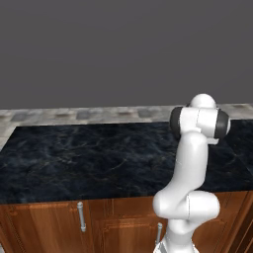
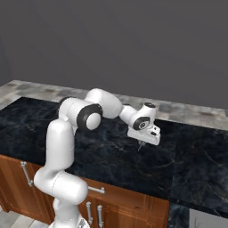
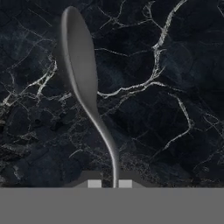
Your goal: Organize the utensils by type. Pick up the wooden spoons from the counter and place them in the open cabinet. Then pick up the metallic utensils from the counter and place them in the open drawer.
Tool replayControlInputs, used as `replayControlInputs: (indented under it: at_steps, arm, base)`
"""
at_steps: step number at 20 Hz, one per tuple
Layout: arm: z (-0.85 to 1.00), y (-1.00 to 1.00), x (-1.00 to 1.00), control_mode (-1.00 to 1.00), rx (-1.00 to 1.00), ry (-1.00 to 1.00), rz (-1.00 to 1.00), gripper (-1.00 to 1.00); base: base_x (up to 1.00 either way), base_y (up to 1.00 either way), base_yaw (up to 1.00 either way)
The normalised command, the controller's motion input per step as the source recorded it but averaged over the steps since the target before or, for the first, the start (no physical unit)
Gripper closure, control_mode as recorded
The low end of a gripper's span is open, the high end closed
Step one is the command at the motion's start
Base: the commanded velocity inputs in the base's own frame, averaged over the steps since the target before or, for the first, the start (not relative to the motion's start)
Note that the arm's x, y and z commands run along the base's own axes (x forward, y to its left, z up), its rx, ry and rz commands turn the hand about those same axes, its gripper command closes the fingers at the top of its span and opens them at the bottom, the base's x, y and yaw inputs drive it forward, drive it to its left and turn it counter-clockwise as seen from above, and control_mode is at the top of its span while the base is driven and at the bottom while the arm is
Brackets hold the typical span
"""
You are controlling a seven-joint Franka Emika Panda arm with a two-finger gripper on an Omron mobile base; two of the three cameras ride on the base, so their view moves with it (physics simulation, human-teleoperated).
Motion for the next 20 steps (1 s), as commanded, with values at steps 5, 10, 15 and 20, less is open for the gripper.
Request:
replayControlInputs:
  at_steps: [5, 10, 15, 20]
  arm:
    - [0.51, 0.10, -0.11, -1.00, -0.03, -0.10, 0.01, 1.00]
    - [0.74, 0.28, -0.26, -1.00, -0.05, -0.18, 0.00, 1.00]
    - [0.27, 0.56, -0.57, -1.00, 0.00, -0.28, -0.13, 1.00]
    - [0.28, 0.71, -0.48, -1.00, 0.00, -0.16, -0.15, 1.00]
  base:
    - [0.00, 0.00, 0.00]
    - [0.00, 0.00, 0.00]
    - [0.00, 0.00, 0.00]
    - [0.00, 0.00, 0.00]
